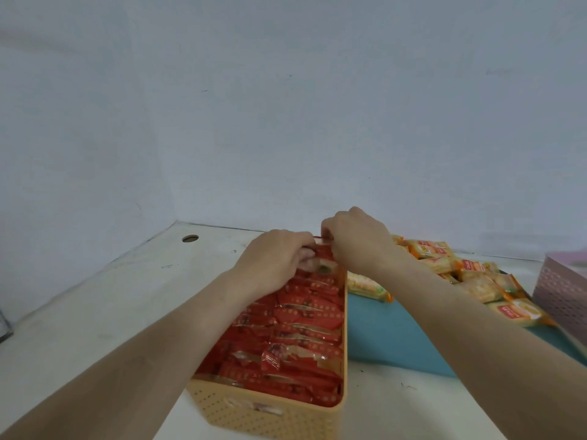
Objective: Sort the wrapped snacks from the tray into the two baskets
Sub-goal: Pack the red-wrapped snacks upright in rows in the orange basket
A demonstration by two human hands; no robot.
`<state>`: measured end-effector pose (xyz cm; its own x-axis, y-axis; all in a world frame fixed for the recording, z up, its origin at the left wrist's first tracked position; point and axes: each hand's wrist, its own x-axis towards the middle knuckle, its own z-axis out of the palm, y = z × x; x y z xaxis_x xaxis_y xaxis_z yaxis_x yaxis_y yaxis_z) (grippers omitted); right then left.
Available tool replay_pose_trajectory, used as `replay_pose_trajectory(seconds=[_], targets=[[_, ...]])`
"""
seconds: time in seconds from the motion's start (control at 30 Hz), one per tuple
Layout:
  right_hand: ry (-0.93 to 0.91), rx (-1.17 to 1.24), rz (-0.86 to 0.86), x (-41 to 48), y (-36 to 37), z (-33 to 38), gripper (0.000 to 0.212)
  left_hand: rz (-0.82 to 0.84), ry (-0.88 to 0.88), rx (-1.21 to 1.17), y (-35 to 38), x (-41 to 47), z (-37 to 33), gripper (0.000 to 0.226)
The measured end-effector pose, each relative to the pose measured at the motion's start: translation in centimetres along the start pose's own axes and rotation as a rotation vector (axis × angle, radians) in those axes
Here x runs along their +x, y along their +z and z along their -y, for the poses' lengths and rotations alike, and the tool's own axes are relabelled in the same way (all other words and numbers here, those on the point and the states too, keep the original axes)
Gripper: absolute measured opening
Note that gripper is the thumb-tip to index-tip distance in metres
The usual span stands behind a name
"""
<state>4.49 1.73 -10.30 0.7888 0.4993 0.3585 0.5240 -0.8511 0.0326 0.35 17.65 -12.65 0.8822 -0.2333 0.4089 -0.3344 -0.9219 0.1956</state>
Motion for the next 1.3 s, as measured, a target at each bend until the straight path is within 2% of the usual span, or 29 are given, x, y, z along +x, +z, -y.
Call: replay_pose_trajectory(seconds=[0.1, 0.17, 0.2, 0.27, 0.33, 0.37, 0.4, 0.47, 0.53, 0.6, 0.7, 0.77, 0.8, 0.9, 0.97, 1.03, 1.13, 1.23, 1.3], targets=[[-0.013, -0.050, 0.253, 0.4, -0.8, 0.2, 0.015, 0.083, 0.061, 0.084, 0.5, 0.3, -0.2, 0.021], [0.012, 0.001, 0.446, 0.9, -1.1, 0.4, 0.030, 0.162, 0.114, 0.183, 0.9, 0.2, -0.4, 0.025], [0.012, 0.019, 0.473, 1.0, -1.1, 0.4, 0.032, 0.166, 0.134, 0.210, 0.9, 0.3, -0.4, 0.026], [-0.016, 0.079, 0.366, 0.6, -1.0, 0.6, 0.031, 0.113, 0.115, 0.173, 0.2, 0.2, -0.1, 0.027], [-0.023, 0.136, 0.174, -0.2, -0.5, 0.9, 0.029, 0.030, 0.024, 0.026, -0.7, -0.1, 0.8, 0.025], [-0.020, 0.130, 0.130, -0.7, -0.2, 0.8, 0.028, 0.029, -0.009, -0.038, -0.7, -0.4, 0.9, 0.030], [-0.021, 0.114, 0.116, -1.0, 0.2, 1.0, 0.026, 0.084, -0.037, -0.073, -1.0, -1.0, 1.1, 0.043], [0.003, 0.086, 0.131, -1.4, 0.6, 1.1, 0.021, 0.327, -0.043, -0.067, -0.8, -2.2, 0.4, 0.072], [0.012, 0.046, 0.133, -1.4, 0.2, 1.4, 0.016, 0.497, -0.058, 0.044, -0.2, -3.1, -0.4, 0.079], [0.005, 0.010, 0.198, -1.4, -0.8, 2.0, 0.010, 0.508, -0.069, 0.124, 0.4, -3.4, -0.7, 0.074], [-0.014, -0.032, 0.260, -2.0, -1.7, 3.0, 0.013, 0.488, -0.056, 0.160, 0.8, -3.4, -0.1, 0.075], [-0.031, -0.025, 0.227, -2.7, -1.5, 3.6, 0.022, 0.487, -0.081, 0.105, 0.6, -3.5, 0.1, 0.081], [-0.052, -0.018, 0.283, -3.1, -1.4, 3.9, 0.030, 0.484, -0.103, 0.071, 0.3, -3.7, 0.3, 0.081], [-0.052, -0.030, 0.601, -3.8, -0.7, 4.0, 0.060, 0.568, -0.193, 0.030, -2.0, -5.0, -0.1, 0.072], [0.018, -0.012, 0.668, -3.9, -0.4, 3.9, 0.080, 0.591, -0.238, -0.018, -3.2, -6.7, -0.6, 0.070], [0.061, -0.018, 0.663, -4.0, -0.1, 4.1, 0.087, 0.548, -0.239, 0.027, -3.0, -8.5, -1.1, 0.071], [0.051, -0.039, 0.601, -4.3, 0.0, 4.2, 0.086, 0.502, -0.184, 0.209, -1.9, -9.5, -1.4, 0.073], [0.057, 0.118, 0.382, -5.5, 0.2, 4.3, 0.078, 0.444, -0.206, 0.160, -2.3, -9.7, -1.7, 0.073], [0.096, 0.247, 0.190, -6.4, -0.3, 4.1, 0.072, 0.278, -0.237, 0.083, -3.1, -10.0, -1.8, 0.067]])
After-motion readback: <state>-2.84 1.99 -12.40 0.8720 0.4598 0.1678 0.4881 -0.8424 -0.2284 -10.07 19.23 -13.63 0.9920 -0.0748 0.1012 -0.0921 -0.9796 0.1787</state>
